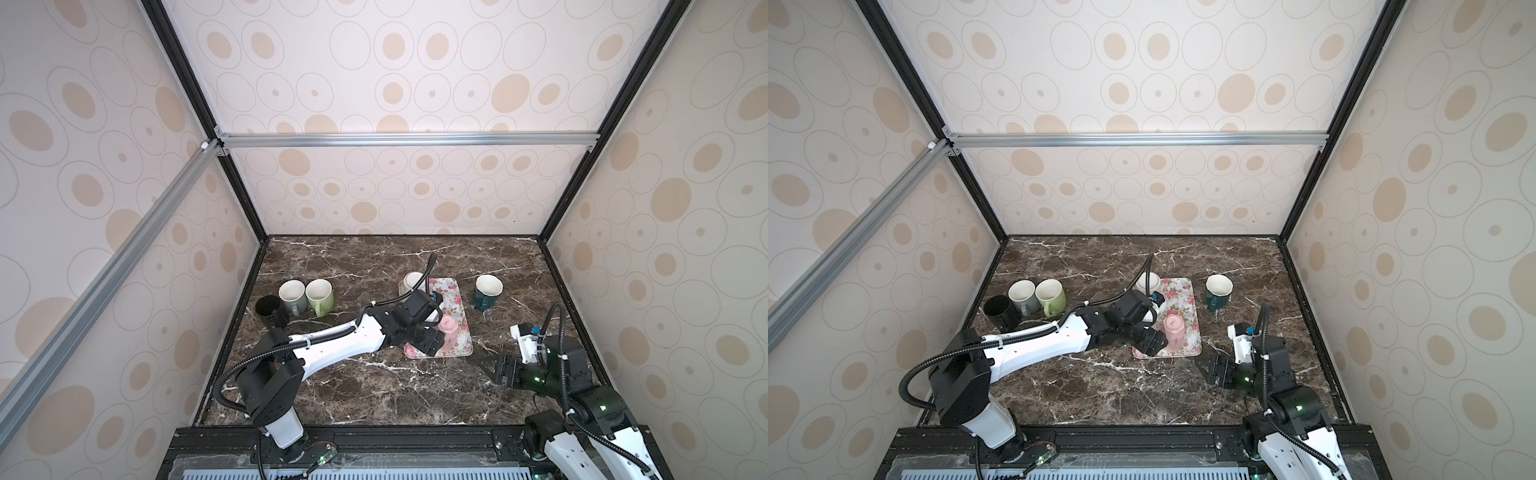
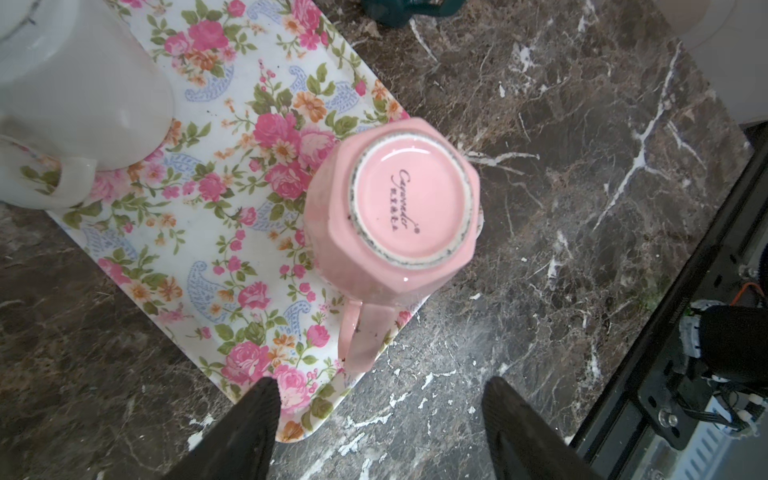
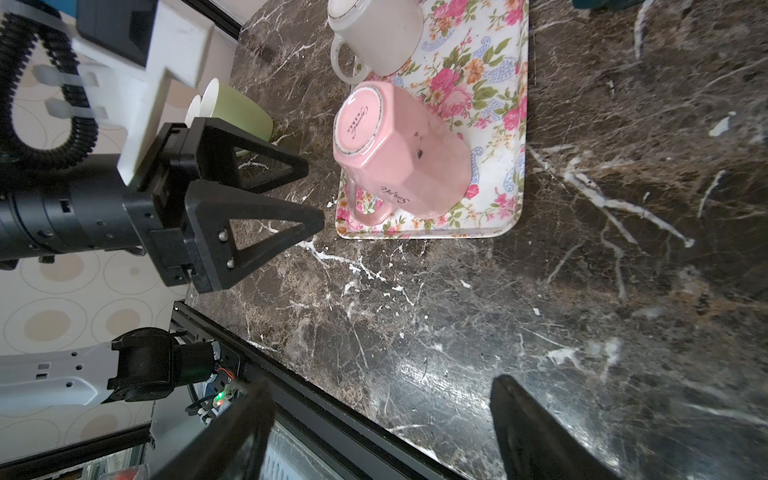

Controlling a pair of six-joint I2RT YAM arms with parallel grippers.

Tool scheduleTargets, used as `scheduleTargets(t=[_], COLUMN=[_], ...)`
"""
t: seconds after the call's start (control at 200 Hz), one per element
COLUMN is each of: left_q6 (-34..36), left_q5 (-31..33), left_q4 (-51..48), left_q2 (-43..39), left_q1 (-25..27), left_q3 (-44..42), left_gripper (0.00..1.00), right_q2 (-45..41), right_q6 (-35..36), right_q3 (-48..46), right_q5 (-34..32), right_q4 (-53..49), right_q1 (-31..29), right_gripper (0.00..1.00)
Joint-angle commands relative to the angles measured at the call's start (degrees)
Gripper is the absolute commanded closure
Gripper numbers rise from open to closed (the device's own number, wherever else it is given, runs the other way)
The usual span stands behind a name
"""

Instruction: Turn the mug right side up

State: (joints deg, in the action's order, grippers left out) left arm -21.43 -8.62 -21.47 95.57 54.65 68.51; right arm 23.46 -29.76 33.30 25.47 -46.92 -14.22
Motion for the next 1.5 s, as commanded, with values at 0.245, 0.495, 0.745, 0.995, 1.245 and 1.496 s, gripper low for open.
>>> scheduleTargets(t=[0.245,0.495,0.745,0.995,1.245,1.496], left_q6=[-0.9,-0.7,0.7,0.7,0.6,1.1], left_q5=[2.7,4.9,8.6,10.2,11.8,12.2], left_q4=[1.3,0.4,-2.6,-2.6,-3.8,-5.0], left_q2=[2.2,4.8,7.3,7.7,10.3,12.2], left_q1=[1.1,1.3,1.7,2.2,2.3,2.4], left_q3=[2.5,4.5,6.5,6.4,8.4,10.7], left_gripper=[0.34,0.5,0.6,0.66,0.68,0.74], right_q2=[-0.6,-0.6,-0.5,-0.3,-0.2,0.0], right_q6=[-0.3,-0.2,-0.1,0.0,0.0,0.1], right_q3=[-0.3,-0.2,-0.2,-0.3,-0.1,-0.2], right_q5=[-0.3,-0.1,-0.2,-0.2,-0.4,-0.4], right_q4=[0.2,0.1,0.3,0.3,0.2,0.3], right_q1=[0.3,0.3,0.3,0.3,0.3,0.3], right_gripper=[0.15,0.15,0.15,0.15,0.15,0.15])
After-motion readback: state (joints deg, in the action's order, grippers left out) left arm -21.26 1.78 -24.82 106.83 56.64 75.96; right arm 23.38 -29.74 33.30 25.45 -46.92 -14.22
